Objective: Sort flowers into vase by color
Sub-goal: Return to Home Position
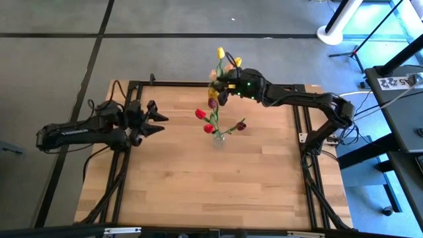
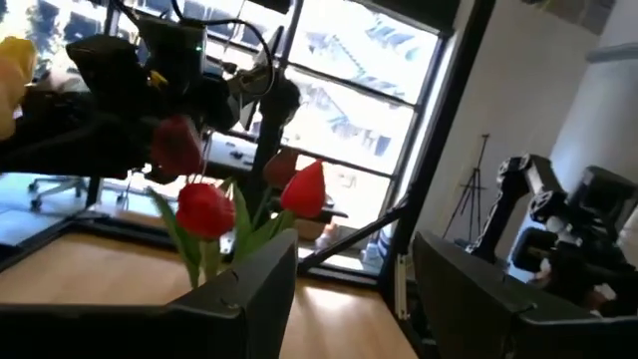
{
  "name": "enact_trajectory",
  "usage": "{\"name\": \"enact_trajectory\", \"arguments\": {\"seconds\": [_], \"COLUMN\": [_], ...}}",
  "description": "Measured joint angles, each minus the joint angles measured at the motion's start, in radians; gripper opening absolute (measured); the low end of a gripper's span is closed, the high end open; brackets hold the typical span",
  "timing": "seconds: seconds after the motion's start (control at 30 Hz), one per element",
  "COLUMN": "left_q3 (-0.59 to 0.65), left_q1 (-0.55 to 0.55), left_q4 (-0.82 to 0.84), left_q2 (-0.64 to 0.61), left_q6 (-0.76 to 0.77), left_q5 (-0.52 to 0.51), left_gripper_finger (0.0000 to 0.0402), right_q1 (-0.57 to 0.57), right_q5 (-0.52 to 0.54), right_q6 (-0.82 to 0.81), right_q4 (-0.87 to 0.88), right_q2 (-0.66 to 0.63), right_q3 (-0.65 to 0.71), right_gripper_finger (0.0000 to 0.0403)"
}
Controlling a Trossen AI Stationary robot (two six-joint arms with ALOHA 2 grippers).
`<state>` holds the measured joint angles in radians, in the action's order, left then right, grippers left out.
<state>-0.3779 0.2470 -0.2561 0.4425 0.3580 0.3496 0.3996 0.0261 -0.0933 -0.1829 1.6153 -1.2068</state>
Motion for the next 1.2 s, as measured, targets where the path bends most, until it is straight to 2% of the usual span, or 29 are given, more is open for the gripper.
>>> {"name": "enact_trajectory", "arguments": {"seconds": [0.17, 0.3, 0.67, 0.93, 1.2], "left_q3": [0.0, 0.0, 0.0, 0.0, 0.001], "left_q1": [-0.019, -0.057, -0.091, -0.091, -0.091], "left_q4": [-0.07, -0.091, -0.068, -0.066, 0.016], "left_q2": [0.0, -0.001, -0.013, -0.021, -0.02], "left_q6": [0.032, 0.047, 0.032, 0.028, -0.028], "left_q5": [0.005, 0.066, 0.052, 0.032, 0.03], "left_gripper_finger": [0.0195, 0.0195, 0.0195, 0.0195, 0.0195], "right_q1": [-0.001, -0.001, -0.043, -0.012, 0.015], "right_q5": [0.063, 0.04, -0.028, 0.044, -0.063], "right_q6": [0.051, 0.06, 0.112, 0.124, 0.128], "right_q4": [0.006, 0.023, -0.058, 0.003, 0.103], "right_q2": [-0.042, -0.072, -0.089, -0.053, -0.009], "right_q3": [0.0, 0.0, 0.008, 0.008, 0.008], "right_gripper_finger": [0.0191, 0.0182, 0.0166, 0.0166, 0.0166]}}
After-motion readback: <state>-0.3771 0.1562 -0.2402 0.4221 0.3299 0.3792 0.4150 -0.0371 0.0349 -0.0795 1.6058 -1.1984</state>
